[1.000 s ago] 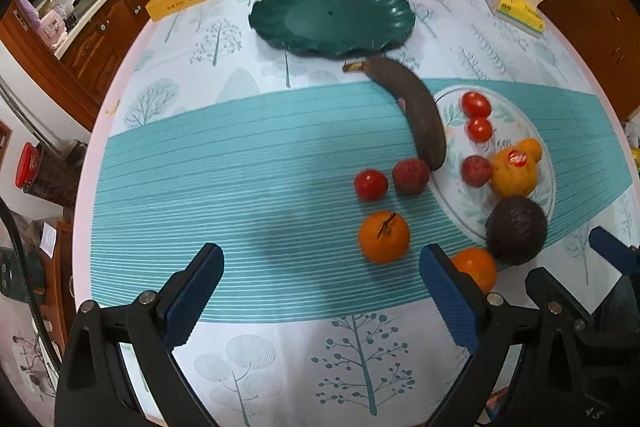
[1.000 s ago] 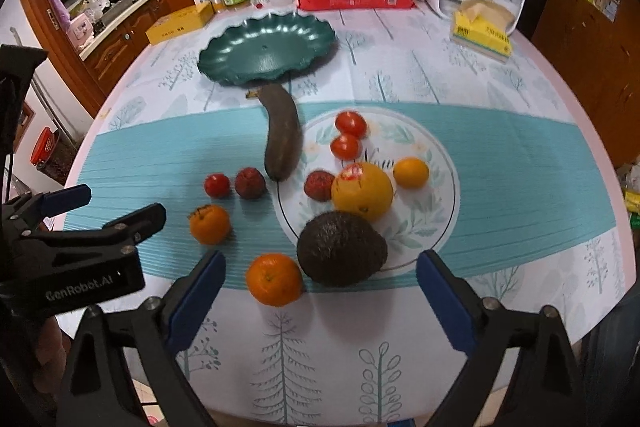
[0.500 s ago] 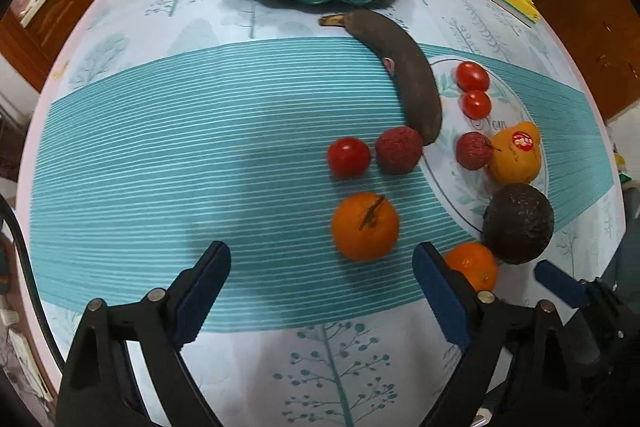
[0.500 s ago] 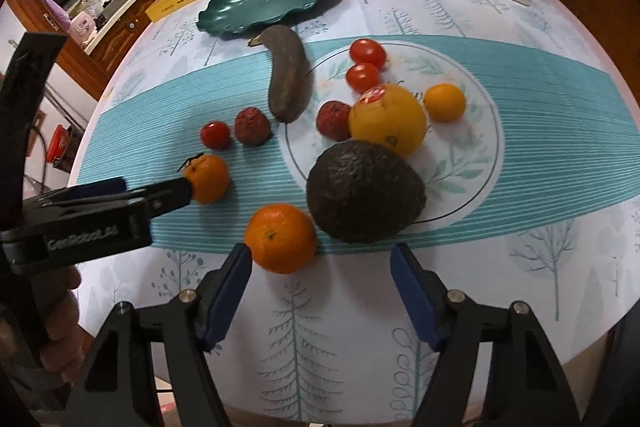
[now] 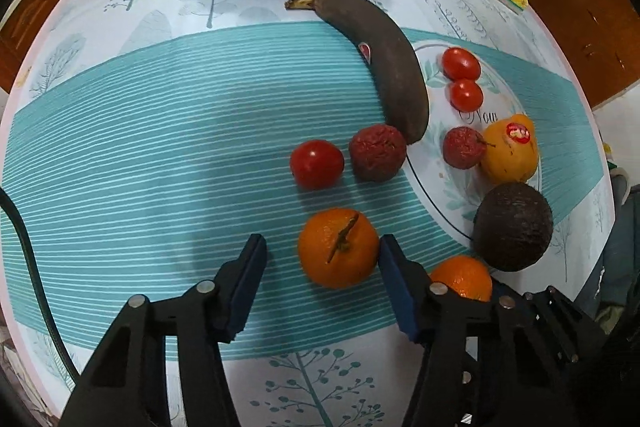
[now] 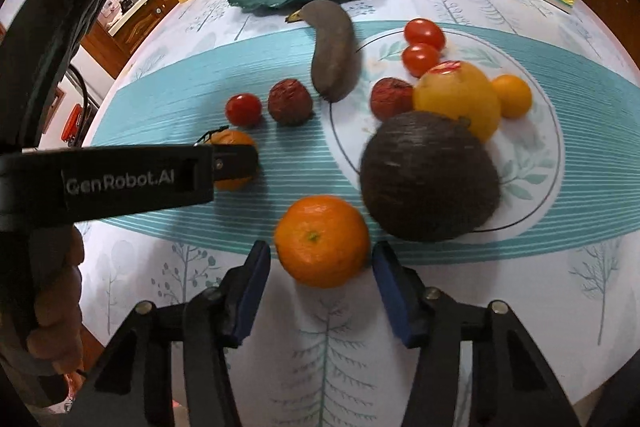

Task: Organize fruits
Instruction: 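Grasp a tangerine with the left tool while the right tool grasps another tangerine, then carry both tangerines to the green plate and release them there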

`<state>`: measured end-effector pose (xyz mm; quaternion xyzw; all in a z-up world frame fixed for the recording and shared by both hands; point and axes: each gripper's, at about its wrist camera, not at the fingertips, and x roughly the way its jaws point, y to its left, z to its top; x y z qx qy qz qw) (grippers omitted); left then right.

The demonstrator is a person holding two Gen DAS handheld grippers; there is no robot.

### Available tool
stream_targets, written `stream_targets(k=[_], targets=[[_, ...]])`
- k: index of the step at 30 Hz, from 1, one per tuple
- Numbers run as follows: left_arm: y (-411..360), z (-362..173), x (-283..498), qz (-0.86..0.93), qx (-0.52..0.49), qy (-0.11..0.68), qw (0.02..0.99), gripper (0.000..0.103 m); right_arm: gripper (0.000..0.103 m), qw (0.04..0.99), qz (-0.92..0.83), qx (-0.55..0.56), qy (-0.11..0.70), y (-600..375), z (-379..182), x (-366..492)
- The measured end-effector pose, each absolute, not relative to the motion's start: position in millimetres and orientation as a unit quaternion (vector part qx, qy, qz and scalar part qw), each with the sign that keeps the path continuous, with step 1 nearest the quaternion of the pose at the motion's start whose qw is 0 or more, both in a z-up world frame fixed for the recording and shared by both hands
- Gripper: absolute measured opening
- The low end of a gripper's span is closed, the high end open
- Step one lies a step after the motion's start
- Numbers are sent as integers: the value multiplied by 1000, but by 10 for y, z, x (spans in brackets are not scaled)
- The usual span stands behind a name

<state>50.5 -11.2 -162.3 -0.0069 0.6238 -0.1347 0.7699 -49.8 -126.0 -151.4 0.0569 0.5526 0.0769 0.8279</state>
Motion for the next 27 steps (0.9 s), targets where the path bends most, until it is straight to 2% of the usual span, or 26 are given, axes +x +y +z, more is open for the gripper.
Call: stream_targets(k=[2, 3, 4, 6, 11, 15, 23, 27], targets=[[-137, -1636, 490, -136, -1, 619, 773, 54, 54, 830, 74, 53, 550, -1244, -1521, -486], [-154, -1643, 483, -139, 2, 617, 774, 50, 54, 833, 72, 53, 546, -1239, -1523, -475], [-151, -1638, 471, -140, 5, 615, 776, 38, 53, 836, 71, 53, 542, -1239, -1530, -472], [-161, -1639, 448, -142, 10, 610, 780, 38, 47, 842, 66, 40, 534, -1217, -1534, -463], [-67, -1550, 405, -125, 12, 604, 787, 37, 46, 841, 79, 31, 535, -1173, -1530, -490], [74, -1254, 339, -116, 9, 591, 798, 37, 45, 839, 93, 25, 535, -1113, -1393, -523], [372, -477, 346, -89, 12, 550, 831, 37, 45, 861, 105, 19, 497, -1023, -625, -332], [493, 5, 519, -88, 21, 510, 855, 37, 45, 880, 106, 6, 463, -1011, -49, -81]])
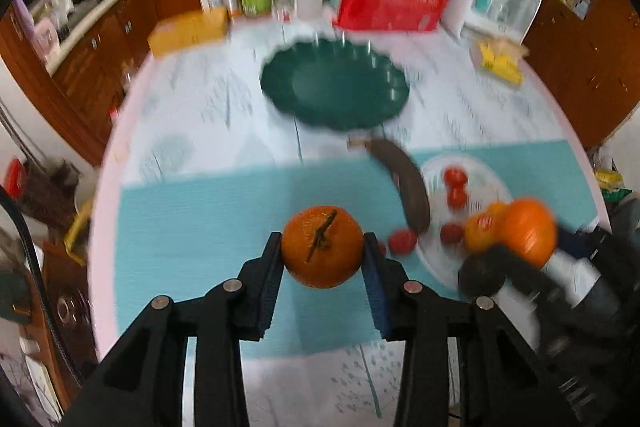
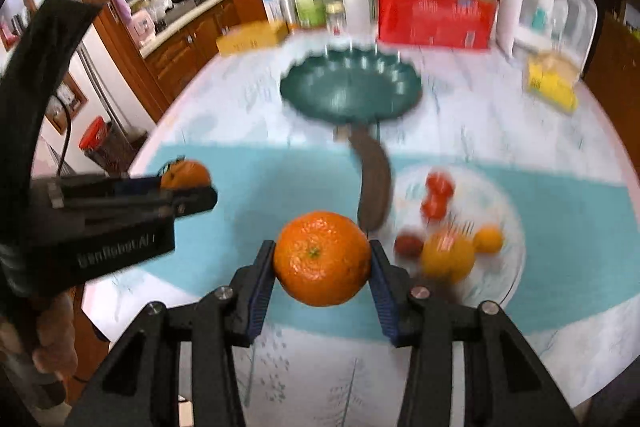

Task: Organize fruits
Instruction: 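Carry both tangerines to the green plate and release them there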

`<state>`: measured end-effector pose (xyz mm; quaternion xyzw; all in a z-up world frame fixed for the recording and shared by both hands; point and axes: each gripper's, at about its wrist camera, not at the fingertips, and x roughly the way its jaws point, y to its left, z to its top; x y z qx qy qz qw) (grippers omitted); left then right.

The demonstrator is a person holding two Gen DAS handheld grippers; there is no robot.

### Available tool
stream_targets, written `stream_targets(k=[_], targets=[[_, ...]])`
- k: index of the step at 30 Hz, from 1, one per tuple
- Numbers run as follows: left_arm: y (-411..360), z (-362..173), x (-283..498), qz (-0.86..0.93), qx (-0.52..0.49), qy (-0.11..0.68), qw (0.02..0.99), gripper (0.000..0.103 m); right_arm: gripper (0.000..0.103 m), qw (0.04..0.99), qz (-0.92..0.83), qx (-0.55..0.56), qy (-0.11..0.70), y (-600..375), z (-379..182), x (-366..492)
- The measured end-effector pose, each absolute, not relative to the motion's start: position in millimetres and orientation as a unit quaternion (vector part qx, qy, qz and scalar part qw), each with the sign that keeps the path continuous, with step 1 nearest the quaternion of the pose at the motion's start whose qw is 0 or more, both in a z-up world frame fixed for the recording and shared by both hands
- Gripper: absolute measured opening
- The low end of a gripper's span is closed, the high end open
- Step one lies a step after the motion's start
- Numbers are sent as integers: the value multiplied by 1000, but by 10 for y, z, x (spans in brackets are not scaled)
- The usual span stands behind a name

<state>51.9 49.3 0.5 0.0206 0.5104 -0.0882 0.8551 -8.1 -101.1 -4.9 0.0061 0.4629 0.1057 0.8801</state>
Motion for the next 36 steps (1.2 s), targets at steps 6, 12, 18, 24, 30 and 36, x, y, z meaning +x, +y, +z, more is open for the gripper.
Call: stream_targets(k=[6, 12, 18, 24, 30, 36], targets=[[612, 623, 954, -94, 8, 470, 878, 37, 45, 913, 84, -20, 399, -1055, 855, 435], [646, 976, 1399, -70, 22, 433, 898, 37, 45, 923, 55, -48, 379, -1078, 1320, 1185], [596, 911, 1901, -46, 20, 437, 898, 37, 45, 913, 16, -38, 406, -1213, 1211, 1885], [515, 366, 2447, -36, 6, 465, 884, 37, 45, 889, 16, -27, 456, -1295, 635, 2341], [434, -477, 2899, -12, -16, 511, 860, 37, 46, 857, 57, -17, 512, -1314, -261, 2792], [252, -1212, 3189, -3, 4, 555, 832, 37, 46, 820, 84, 1, 566, -1303, -1237, 3003]])
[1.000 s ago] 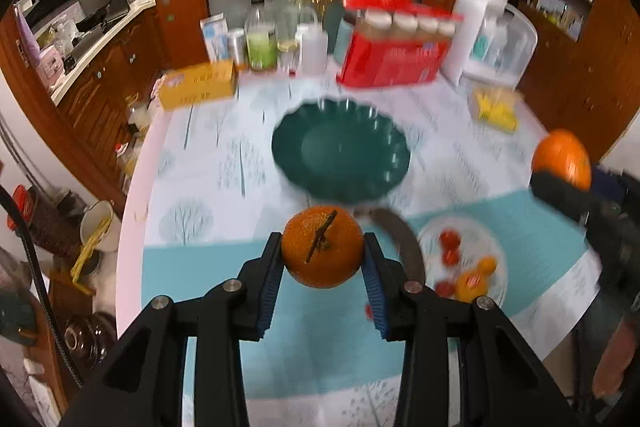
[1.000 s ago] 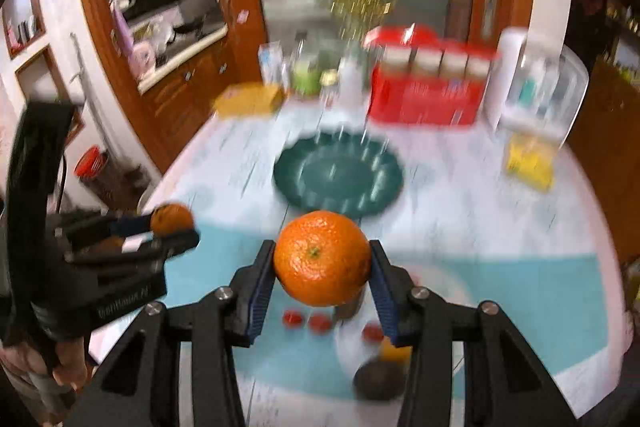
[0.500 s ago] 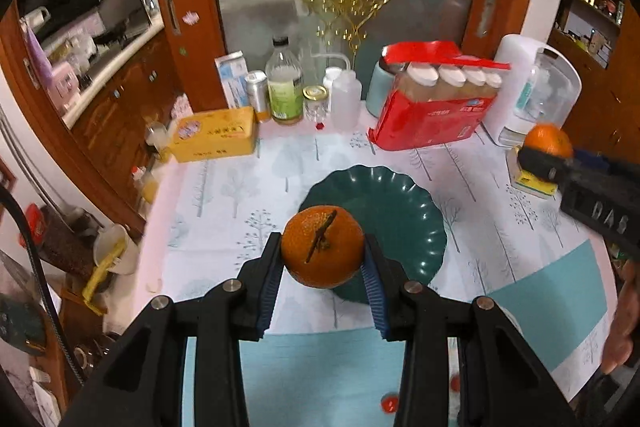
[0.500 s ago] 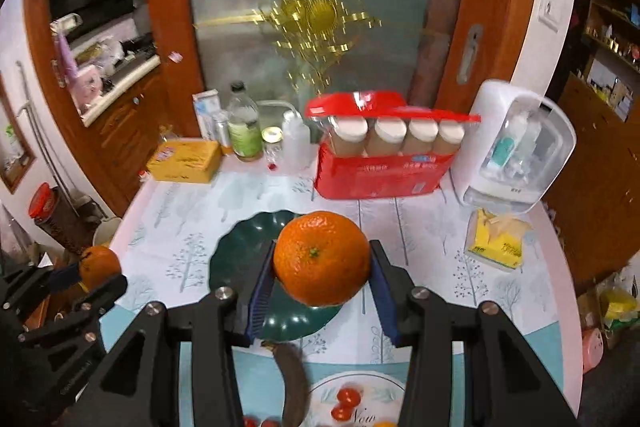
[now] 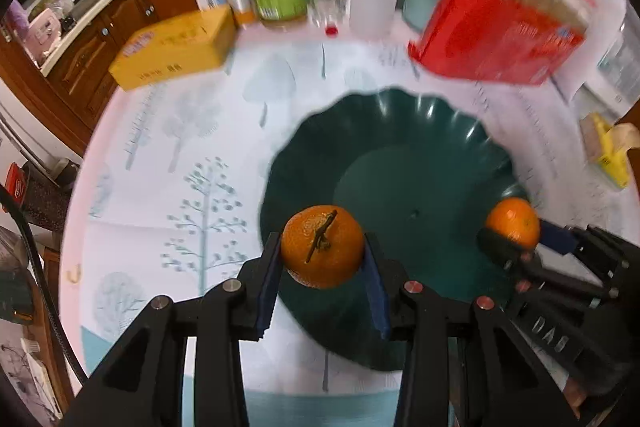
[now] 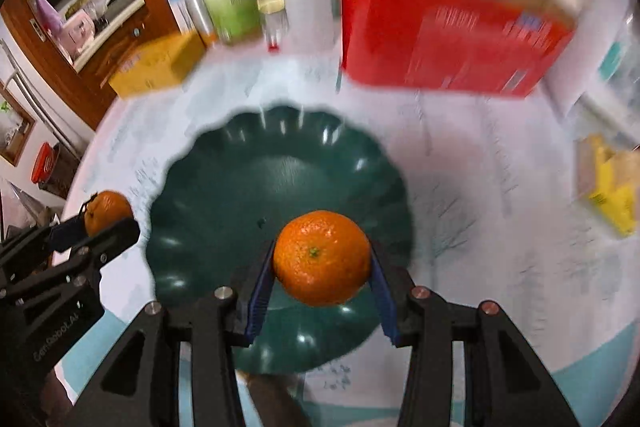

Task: Organize fruits
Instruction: 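Carry both tangerines to the green plate and release them there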

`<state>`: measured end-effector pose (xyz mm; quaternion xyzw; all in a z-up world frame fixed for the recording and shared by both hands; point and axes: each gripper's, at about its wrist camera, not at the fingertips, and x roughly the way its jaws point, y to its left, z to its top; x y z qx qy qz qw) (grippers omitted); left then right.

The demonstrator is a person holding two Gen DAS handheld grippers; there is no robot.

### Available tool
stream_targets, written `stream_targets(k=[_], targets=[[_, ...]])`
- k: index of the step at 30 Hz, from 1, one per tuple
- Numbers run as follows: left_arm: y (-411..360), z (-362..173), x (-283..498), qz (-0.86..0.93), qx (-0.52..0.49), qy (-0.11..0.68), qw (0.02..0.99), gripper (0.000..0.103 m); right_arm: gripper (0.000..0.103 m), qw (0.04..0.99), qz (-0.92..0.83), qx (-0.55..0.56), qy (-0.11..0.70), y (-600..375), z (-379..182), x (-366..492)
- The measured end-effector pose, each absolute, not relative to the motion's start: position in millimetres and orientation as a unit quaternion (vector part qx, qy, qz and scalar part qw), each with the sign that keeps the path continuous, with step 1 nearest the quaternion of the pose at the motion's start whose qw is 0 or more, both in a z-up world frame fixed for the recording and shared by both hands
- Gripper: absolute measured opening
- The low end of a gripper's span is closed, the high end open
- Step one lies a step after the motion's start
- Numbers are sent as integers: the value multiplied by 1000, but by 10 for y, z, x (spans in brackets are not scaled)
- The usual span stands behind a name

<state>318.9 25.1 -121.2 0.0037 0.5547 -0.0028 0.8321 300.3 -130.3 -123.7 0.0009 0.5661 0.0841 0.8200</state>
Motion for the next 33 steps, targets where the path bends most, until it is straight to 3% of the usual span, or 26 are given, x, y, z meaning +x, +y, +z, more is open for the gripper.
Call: stream_targets(k=[6, 8, 10, 15, 25, 33], targets=[[81, -1552, 3276, -17, 1, 575, 818, 40, 48, 818, 109, -56, 562, -1169, -1554, 2989], [61, -1612, 3276, -6, 8, 579, 815, 48, 50, 826, 103, -74, 548, -1160, -1543, 2954], [85, -1624, 3283, 1, 5, 582, 813, 65, 50, 829, 109, -73, 544, -1184, -1536, 2934], [177, -1544, 3237, -6, -17, 577, 816, 76, 58, 835, 122, -43, 535, -1347, -1427, 2901], [290, -1250, 2939, -18, -71, 579, 812, 77, 59, 840, 114, -54, 527, -1333, -1207, 2720], [329, -657, 2471, -22, -64, 527, 847, 77, 59, 853, 120, -61, 504, -1279, -711, 2349]])
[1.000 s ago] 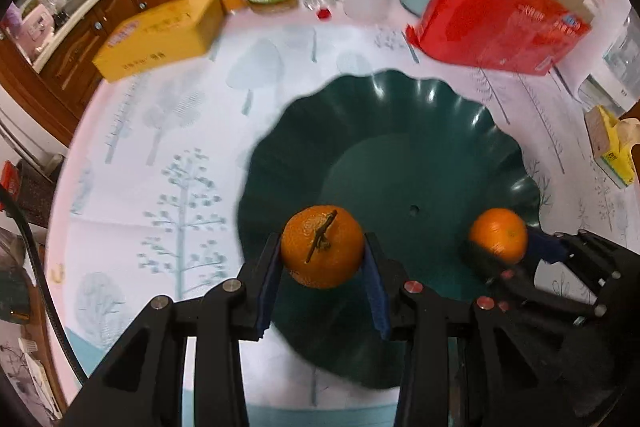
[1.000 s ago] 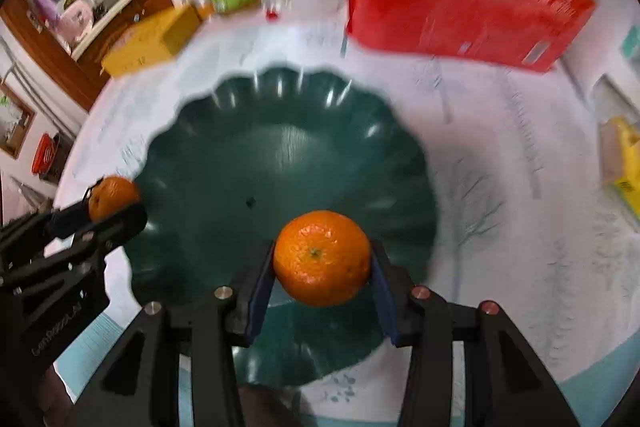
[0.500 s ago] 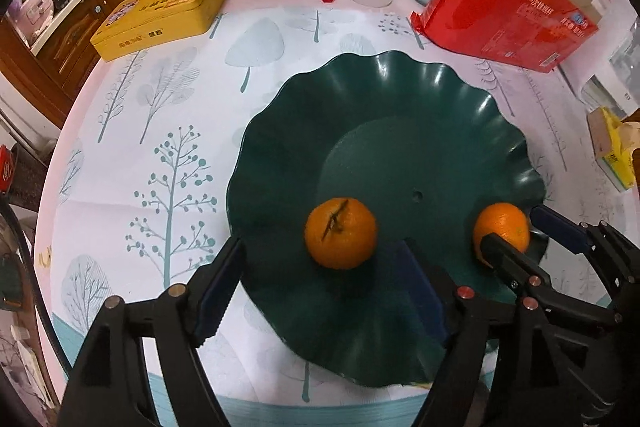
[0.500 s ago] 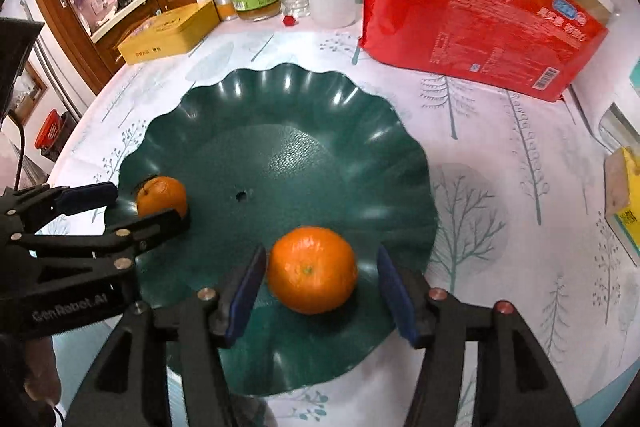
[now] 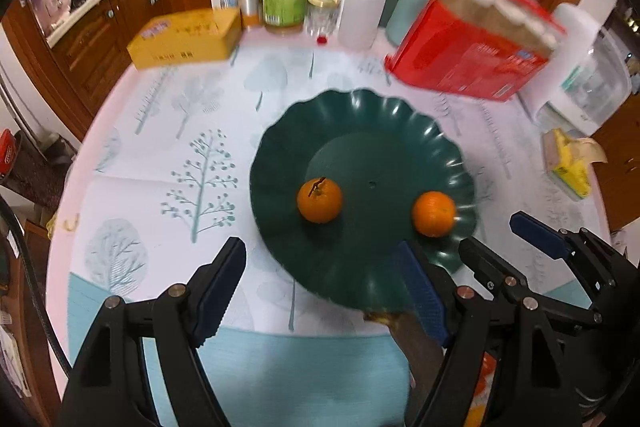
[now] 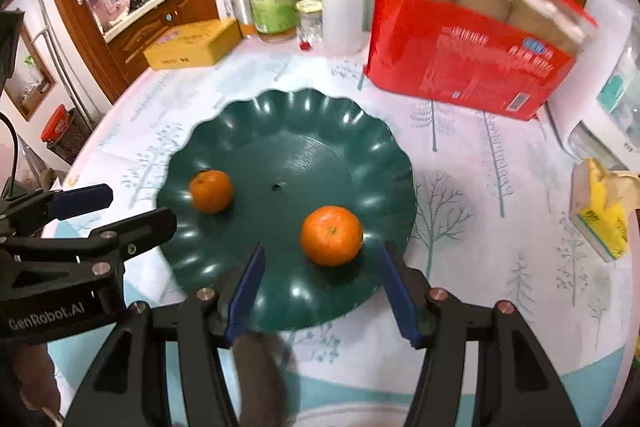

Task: Organize fruits
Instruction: 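Carry both tangerines to the green plate and release them there, then move both tools back toward the loose fruits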

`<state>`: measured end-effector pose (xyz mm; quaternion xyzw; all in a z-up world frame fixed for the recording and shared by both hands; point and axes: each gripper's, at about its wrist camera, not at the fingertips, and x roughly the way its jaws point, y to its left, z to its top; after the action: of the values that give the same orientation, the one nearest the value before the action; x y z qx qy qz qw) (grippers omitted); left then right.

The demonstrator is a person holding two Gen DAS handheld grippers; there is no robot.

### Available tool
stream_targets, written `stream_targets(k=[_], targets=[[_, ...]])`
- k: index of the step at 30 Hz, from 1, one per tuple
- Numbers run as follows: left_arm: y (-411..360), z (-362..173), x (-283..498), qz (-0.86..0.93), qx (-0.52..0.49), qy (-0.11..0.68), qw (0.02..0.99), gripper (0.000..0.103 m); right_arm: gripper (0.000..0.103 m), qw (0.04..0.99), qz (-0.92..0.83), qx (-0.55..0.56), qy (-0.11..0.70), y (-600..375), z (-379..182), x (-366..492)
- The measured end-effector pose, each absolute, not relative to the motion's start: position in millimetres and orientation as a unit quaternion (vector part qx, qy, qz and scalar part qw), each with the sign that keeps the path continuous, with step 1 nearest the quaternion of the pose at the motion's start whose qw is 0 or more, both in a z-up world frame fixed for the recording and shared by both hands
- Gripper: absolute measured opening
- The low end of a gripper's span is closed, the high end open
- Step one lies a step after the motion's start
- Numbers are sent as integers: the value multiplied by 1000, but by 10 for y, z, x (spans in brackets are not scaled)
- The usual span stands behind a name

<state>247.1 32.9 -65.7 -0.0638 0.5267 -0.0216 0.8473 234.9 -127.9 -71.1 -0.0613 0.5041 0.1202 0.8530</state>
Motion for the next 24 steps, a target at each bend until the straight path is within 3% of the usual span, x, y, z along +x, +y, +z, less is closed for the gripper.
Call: stream_targets(k=[13, 24], targets=[[522, 238, 1535, -86, -112, 446, 884, 77, 59, 879, 108, -59, 461, -1274, 145, 1311], [455, 336, 877, -95, -43, 433, 896, 77, 61, 900, 82, -39, 426, -1455, 491, 375]])
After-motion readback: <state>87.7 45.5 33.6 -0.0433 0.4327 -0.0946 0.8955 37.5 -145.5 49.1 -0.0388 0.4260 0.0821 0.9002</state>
